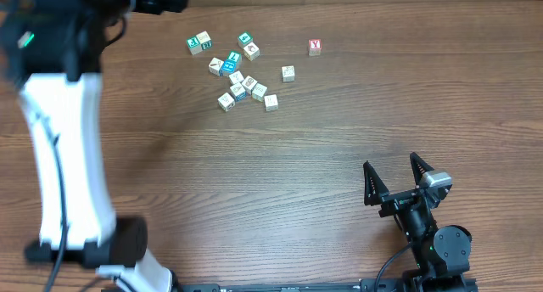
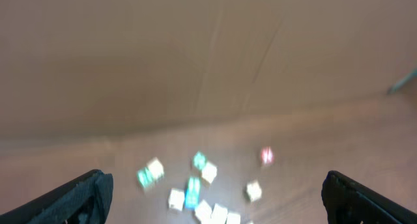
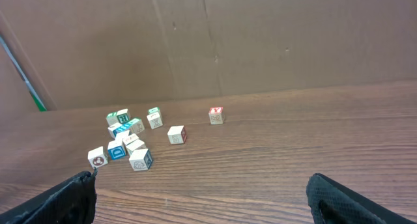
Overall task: Form a horizontal line
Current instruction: 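Swing the left gripper forward over the block cluster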
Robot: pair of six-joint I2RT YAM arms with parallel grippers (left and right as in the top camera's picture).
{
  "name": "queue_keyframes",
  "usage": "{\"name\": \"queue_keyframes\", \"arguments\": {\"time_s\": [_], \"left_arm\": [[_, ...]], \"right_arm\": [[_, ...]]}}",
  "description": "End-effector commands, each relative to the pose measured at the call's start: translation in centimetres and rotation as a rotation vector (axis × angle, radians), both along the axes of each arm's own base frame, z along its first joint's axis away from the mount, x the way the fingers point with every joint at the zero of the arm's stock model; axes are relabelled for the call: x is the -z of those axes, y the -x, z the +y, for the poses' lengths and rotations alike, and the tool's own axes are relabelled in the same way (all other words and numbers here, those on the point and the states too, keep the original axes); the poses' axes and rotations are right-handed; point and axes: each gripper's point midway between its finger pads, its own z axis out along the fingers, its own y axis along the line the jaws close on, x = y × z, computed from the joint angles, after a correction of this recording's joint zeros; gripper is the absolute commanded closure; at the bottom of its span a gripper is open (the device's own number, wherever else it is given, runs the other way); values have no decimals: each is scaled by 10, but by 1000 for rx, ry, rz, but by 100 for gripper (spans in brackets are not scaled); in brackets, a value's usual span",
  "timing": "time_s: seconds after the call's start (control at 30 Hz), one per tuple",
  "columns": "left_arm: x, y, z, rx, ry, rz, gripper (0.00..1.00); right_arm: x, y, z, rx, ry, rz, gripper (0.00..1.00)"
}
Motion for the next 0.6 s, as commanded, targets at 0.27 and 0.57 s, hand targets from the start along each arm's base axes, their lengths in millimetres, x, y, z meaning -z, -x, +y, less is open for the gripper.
{"name": "queue_keyframes", "arguments": {"time_s": [0.27, 0.57], "left_arm": [[139, -52, -43, 142, 174, 350, 0], [233, -73, -48, 23, 6, 501, 8]], "right_arm": [[3, -1, -2, 11, -2, 2, 0], [3, -1, -2, 11, -2, 2, 0]]}}
